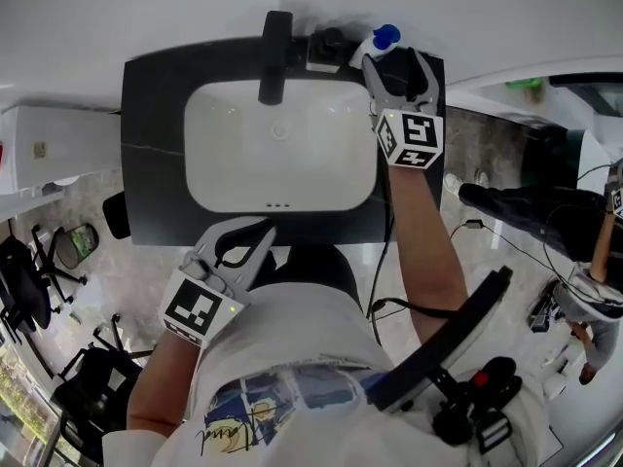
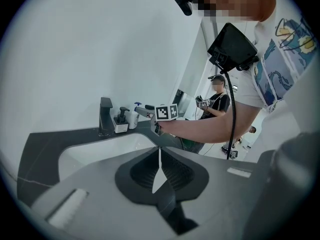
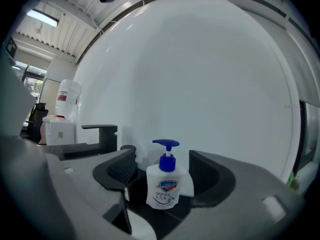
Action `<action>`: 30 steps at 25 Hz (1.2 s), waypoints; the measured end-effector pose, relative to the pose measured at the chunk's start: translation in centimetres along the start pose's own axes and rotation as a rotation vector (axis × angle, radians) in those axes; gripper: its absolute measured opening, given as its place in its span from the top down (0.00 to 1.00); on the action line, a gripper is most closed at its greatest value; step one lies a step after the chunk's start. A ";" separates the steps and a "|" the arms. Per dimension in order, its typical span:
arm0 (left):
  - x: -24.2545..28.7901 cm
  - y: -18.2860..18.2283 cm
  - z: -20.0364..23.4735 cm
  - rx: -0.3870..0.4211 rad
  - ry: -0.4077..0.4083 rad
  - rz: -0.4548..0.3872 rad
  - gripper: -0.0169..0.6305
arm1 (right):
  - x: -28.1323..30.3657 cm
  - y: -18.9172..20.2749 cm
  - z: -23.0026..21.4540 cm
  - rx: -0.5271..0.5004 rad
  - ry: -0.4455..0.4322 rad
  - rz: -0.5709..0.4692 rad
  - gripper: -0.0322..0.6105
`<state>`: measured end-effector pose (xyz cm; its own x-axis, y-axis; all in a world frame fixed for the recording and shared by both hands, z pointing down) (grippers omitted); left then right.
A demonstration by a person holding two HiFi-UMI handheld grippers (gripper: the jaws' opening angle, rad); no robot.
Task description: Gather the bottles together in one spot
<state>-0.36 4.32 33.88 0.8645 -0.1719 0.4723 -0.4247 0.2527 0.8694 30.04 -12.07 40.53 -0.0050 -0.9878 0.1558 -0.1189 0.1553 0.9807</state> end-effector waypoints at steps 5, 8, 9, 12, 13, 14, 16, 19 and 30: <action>-1.8 0.0 -0.4 0.017 0.017 -0.035 0.95 | -3.3 0.0 1.3 -0.025 0.027 0.040 0.44; -3.0 0.1 -0.4 0.015 0.017 -0.050 0.95 | -5.3 -0.2 2.8 -0.044 0.028 0.064 0.44; -3.4 0.0 -0.6 0.017 0.020 -0.057 0.95 | -6.1 -0.2 3.3 -0.049 0.029 0.073 0.45; -4.9 0.4 -1.2 0.031 0.029 -0.070 0.95 | -8.7 0.2 5.4 -0.067 0.016 0.114 0.47; -5.4 0.9 -1.5 0.041 0.034 -0.075 0.95 | -9.6 0.5 6.2 -0.075 0.006 0.131 0.51; -5.9 1.2 -1.8 0.052 0.039 -0.080 0.95 | -10.6 0.8 7.1 -0.088 -0.004 0.147 0.56; -6.9 1.4 -2.0 0.070 0.043 -0.088 0.95 | -12.4 1.3 8.8 -0.118 -0.026 0.173 0.63; -8.4 1.7 -1.9 0.092 0.040 -0.102 0.95 | -14.7 1.8 11.3 -0.144 -0.051 0.214 0.78; -12.6 3.7 -1.9 0.119 0.010 -0.095 0.97 | -22.0 0.8 19.4 -0.143 -0.142 0.293 0.95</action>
<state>-12.30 9.27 30.85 0.9048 -0.1798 0.3860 -0.3690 0.1210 0.9215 10.82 9.53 35.58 -0.1575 -0.8914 0.4250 0.0480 0.4229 0.9049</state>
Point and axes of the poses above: the fingertips, and each gripper's own axes: x forward along the fingers, z to its left, y out of its underside, the point moved 5 cm from there along -x, backward along the fingers, and after that the axes turned 12 degrees about x, right-handed, at the moved point
